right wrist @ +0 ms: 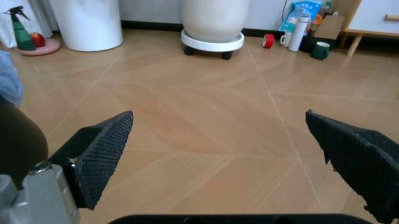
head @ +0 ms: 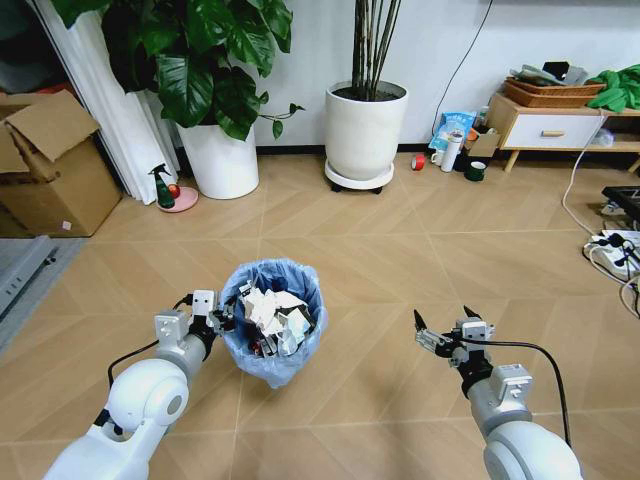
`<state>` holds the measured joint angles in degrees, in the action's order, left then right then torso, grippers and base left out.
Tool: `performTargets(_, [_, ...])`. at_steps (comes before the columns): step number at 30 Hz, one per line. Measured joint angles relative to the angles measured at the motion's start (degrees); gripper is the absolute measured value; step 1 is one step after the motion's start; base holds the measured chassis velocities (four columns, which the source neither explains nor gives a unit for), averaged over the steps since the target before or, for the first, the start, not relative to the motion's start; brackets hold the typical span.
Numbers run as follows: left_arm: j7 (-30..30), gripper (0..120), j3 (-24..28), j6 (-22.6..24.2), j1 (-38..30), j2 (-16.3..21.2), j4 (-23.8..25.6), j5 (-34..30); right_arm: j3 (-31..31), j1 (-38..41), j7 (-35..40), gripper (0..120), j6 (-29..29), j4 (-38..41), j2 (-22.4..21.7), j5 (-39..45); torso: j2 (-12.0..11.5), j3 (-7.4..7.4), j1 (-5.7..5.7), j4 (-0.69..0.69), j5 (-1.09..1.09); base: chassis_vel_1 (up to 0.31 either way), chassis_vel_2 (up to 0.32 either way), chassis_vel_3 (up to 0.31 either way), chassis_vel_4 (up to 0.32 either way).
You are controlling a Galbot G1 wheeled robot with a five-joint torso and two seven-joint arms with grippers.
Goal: Pick up the trash bin and place the garbage on the floor into it.
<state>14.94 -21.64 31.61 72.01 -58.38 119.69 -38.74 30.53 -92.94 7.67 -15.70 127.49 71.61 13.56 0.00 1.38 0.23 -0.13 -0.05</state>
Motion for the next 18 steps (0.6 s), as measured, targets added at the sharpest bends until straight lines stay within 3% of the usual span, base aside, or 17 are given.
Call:
performTargets(11, [0.0, 0, 0.1, 0.0, -0.2, 0.0, -0.3, 0.0, -0.1, 0.3, 0.1, 100, 0.1, -0.7, 0.0, 0.1, 0.0, -0.01, -0.01, 0.01, 0.01, 0.34, -0.093, -0.312, 0.093])
performTargets(18, [0.0, 0, 0.2, 0.0, -0.2, -0.1, -0.5, 0.0, -0.2, 0.5, 0.1, 100, 0.3, -1.0, 0.0, 0.1, 0.0, -0.01, -0.01, 0.0, 0.01, 0.274, -0.217, -0.255, 0.211])
